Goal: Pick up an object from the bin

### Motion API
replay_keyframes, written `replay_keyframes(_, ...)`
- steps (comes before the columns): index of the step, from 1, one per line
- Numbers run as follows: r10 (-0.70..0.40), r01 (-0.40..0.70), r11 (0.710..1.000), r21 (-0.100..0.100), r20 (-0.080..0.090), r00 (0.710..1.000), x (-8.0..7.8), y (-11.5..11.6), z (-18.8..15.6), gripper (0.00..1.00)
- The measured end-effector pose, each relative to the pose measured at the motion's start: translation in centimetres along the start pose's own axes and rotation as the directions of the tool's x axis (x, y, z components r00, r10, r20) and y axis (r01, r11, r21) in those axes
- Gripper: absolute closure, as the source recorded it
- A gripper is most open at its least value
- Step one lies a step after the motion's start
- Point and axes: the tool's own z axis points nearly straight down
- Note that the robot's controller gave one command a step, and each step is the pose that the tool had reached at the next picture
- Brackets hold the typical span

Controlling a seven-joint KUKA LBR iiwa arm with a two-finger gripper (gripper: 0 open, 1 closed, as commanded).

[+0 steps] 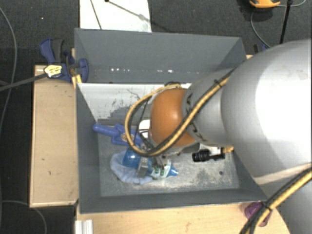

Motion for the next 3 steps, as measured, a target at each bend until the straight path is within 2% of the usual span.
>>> replay_keyframes(2,0.002,-0.002,1.000,0.003,-0.006,1.000,0.2,-0.1,-2.0,1.00)
replay_keyframes(3,0.002,-0.002,1.000,0.001,-0.003,1.000,0.1,0.0,-3.4,1.00)
